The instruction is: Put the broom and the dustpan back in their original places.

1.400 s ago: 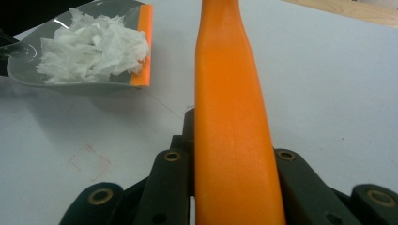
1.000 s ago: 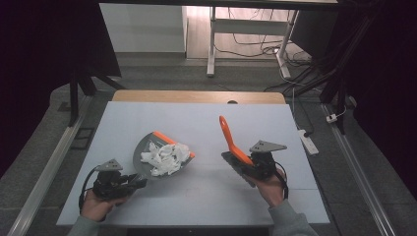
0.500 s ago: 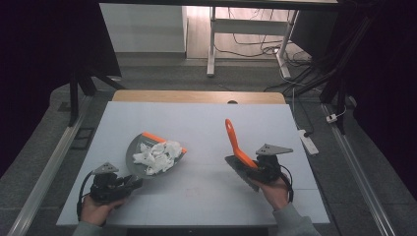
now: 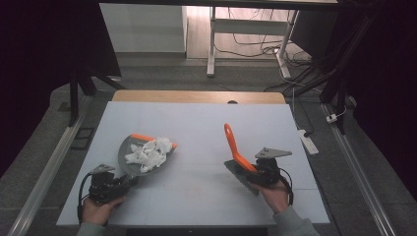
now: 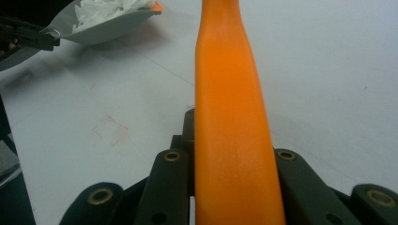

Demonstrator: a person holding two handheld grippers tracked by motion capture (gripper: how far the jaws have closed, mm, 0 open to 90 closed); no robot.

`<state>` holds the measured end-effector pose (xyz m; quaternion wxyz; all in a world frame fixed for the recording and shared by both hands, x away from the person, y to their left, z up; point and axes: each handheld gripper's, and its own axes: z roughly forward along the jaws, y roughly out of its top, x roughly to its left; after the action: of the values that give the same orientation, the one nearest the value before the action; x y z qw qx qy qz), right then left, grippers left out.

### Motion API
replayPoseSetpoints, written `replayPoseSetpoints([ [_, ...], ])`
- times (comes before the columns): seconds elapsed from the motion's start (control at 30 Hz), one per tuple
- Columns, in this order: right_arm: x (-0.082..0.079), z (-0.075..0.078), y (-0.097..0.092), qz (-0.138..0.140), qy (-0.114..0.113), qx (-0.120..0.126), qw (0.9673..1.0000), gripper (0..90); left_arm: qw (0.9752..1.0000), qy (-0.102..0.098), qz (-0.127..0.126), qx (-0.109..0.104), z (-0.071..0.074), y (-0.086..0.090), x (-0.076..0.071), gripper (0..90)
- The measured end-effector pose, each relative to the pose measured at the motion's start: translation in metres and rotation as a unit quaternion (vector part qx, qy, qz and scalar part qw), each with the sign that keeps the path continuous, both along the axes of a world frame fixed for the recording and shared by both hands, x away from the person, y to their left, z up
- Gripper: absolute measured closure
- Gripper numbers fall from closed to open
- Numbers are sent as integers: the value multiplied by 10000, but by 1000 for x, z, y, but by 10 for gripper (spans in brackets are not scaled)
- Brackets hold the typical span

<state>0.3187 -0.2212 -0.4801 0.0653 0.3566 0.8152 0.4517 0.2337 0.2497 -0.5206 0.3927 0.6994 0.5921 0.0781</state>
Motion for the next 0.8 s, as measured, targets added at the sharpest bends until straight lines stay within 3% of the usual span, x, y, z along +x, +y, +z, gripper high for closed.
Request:
replayPoseSetpoints([
  [0.57,-6,-11,1,90,246,-111,9996,766,9973,271,678,86,-9,-3,7,614],
  [0.8,0,-20,0,4,506,-220,9985,765,9964,377,753,118,-12,-6,11,613],
])
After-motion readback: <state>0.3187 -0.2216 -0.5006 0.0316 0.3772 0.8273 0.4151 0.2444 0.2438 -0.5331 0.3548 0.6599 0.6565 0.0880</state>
